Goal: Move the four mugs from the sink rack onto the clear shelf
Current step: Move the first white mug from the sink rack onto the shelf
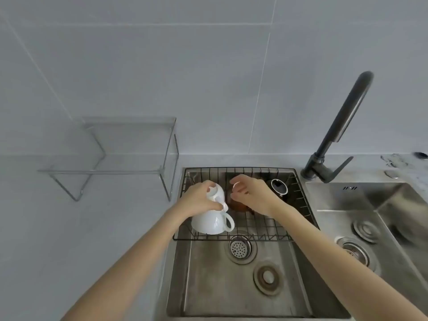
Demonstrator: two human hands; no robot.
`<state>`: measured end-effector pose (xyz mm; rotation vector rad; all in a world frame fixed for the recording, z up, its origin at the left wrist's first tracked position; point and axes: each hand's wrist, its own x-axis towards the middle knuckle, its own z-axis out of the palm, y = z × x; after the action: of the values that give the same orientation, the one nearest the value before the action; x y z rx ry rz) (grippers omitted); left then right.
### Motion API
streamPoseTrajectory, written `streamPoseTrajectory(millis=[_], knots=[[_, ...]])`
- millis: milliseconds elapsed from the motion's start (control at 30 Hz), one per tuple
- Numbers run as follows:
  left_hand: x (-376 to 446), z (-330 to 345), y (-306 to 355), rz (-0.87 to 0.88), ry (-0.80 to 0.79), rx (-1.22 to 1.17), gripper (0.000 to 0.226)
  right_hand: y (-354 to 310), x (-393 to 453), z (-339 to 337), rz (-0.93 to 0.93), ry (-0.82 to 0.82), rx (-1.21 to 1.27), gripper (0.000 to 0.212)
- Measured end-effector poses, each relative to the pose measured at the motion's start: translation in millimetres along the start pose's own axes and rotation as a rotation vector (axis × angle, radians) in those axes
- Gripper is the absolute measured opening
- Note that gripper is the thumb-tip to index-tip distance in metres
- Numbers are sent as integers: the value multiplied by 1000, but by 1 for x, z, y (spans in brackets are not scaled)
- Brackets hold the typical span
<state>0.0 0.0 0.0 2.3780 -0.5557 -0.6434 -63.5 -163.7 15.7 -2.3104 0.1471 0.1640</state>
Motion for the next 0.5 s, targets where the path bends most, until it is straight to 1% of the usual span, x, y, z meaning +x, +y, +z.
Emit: streamPoseTrajectory(millis=[167, 300, 500], knots=[[8, 7, -28, -110, -79, -23, 85, 23, 14, 29, 121, -103, 41, 34], [15, 12, -44, -137, -117, -43, 80, 42, 23, 47, 185, -124, 65, 34], [24, 14, -55, -173, -159, -36, 82, 56, 26, 62, 268, -143, 139, 33]])
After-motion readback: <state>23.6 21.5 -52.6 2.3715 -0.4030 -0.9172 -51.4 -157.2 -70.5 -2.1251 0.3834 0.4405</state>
